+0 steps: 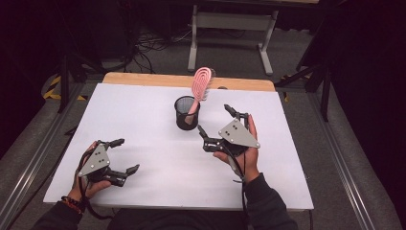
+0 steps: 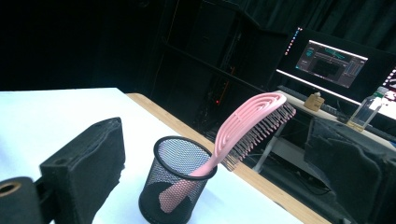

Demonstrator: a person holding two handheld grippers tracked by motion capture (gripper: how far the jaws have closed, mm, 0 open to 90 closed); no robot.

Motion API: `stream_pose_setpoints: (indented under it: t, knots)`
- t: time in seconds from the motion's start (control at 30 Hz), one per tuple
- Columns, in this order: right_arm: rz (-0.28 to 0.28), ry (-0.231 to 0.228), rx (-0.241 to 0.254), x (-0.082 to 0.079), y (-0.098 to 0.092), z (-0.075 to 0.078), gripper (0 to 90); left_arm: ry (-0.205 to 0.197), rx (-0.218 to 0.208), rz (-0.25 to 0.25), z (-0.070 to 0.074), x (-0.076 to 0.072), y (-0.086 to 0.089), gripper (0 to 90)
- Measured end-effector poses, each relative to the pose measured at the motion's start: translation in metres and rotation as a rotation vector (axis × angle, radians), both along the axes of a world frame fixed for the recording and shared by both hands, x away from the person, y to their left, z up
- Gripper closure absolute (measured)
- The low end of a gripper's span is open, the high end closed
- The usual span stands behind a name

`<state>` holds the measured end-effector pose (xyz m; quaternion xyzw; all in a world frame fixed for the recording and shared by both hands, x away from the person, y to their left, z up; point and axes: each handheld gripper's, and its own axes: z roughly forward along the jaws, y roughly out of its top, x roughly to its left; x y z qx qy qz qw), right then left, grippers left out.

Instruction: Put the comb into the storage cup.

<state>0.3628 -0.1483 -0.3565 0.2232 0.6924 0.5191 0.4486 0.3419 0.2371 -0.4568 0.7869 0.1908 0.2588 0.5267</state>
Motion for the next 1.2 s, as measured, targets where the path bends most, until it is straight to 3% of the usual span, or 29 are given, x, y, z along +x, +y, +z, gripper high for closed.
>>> stream_pose_setpoints:
  t: [0.7,1.2]
  knots:
    - [-0.005,0.003,-0.021,-0.02,-0.019,-0.006,5.7,0.0,-0.012,-0.009,0.0,0.0,0.0,4.0]
    - [-0.022,0.033,-0.05,-0.029,-0.036,-0.022,5.7,-0.002,-0.002,-0.014,-0.001,0.001,-0.002,3.9]
